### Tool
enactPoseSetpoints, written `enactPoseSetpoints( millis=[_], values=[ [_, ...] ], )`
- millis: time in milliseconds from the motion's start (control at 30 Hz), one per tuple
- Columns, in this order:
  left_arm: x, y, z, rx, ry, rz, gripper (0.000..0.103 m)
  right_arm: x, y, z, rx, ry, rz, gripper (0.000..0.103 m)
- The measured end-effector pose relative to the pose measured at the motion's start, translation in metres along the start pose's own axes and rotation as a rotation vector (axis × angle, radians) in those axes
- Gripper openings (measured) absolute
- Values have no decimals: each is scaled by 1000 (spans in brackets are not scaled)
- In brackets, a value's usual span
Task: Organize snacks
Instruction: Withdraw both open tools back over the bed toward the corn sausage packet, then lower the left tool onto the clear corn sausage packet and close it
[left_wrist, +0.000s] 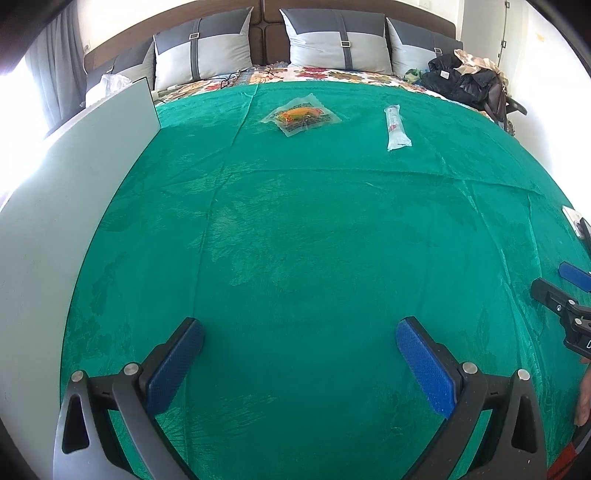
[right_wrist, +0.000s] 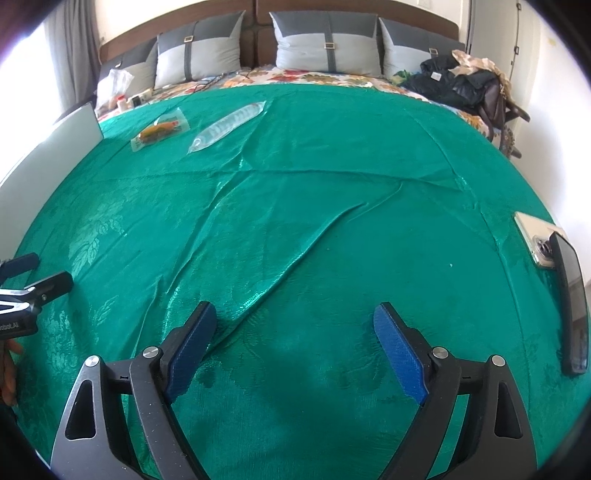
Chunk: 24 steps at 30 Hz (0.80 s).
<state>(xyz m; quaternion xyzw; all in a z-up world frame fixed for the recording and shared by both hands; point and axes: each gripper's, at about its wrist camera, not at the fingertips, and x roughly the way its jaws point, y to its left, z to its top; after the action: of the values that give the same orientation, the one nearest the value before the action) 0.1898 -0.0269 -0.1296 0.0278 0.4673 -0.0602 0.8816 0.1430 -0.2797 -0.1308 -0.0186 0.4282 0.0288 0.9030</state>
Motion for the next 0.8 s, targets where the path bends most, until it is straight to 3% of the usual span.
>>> enactPoseSetpoints(
  millis=[133,300,400,500,567,767,800],
  values=[
    [8,8,21,26,87,-19,103,0,0,0,-1,1,3,91],
    [22,31,86,0,55,-93,103,0,1,0,-2,2,4,92],
    [43,28,137,104,49,-85,103,0,1,0,-2,3,5,93],
    [73,14,178,275,75,-10,103,1,3,0,-5,6,6,93],
    [91,7,201,335,95,6,103,1,3,0,-5,6,6,94],
    [141,6,233,293,194,-53,102,3,5,1,-7,11,9,96],
    [144,7,232,299,190,-69,95,3,5,1,-8,12,10,96]
  ],
)
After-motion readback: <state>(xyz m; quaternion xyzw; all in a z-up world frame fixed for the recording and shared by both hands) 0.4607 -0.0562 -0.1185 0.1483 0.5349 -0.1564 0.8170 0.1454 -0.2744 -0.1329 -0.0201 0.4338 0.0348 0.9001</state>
